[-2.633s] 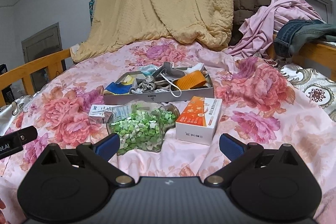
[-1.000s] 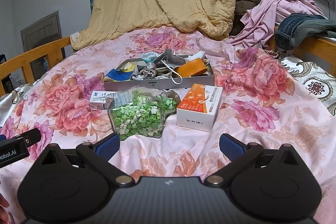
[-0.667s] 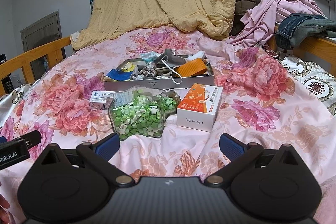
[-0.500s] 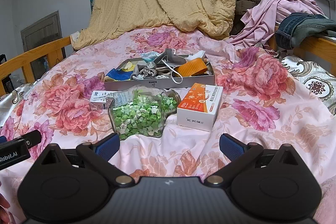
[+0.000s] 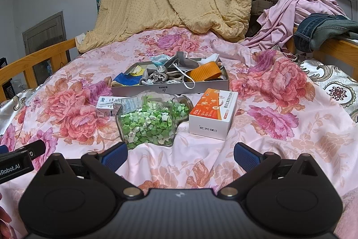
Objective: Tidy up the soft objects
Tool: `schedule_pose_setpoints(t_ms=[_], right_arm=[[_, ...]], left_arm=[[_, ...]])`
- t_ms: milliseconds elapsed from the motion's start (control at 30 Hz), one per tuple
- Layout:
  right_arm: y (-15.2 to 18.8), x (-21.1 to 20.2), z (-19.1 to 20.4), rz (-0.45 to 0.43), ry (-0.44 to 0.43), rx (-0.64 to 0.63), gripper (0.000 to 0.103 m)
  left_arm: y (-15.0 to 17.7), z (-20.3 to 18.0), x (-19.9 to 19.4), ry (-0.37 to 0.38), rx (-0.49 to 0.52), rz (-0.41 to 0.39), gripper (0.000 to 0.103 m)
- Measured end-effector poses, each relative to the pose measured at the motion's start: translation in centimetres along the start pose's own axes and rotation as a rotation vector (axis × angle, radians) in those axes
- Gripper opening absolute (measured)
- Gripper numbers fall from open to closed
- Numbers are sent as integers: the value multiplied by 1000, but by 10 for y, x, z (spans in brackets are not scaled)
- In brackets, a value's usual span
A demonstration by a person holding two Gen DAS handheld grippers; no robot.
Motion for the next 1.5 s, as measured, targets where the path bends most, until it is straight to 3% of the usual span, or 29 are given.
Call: schedule_pose_setpoints(t_ms=[267, 467, 933, 1500], right_arm=[[1, 1, 1, 5, -1, -4, 103], [1, 1, 1, 5, -1, -3, 103], [1, 1, 0, 7, -2, -3, 103], [1, 1, 1, 9, -2, -3, 103]], left_arm=[[1, 0, 0, 11, -2, 5, 102], [1, 0, 1, 68, -111, 37, 102], [-2, -14, 3, 43, -6, 88, 102], [-3, -11, 4, 20, -13, 94, 102]])
Point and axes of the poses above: each gripper's, at about its wrist camera, not at the fingertips, and x roughly the way its jaws point, z to its left, y to its underside, the point moved 2 cm from there along x, roughly the way its jaws point, and after that the axes turned 9 degrees about z, right-handed, at the moved point
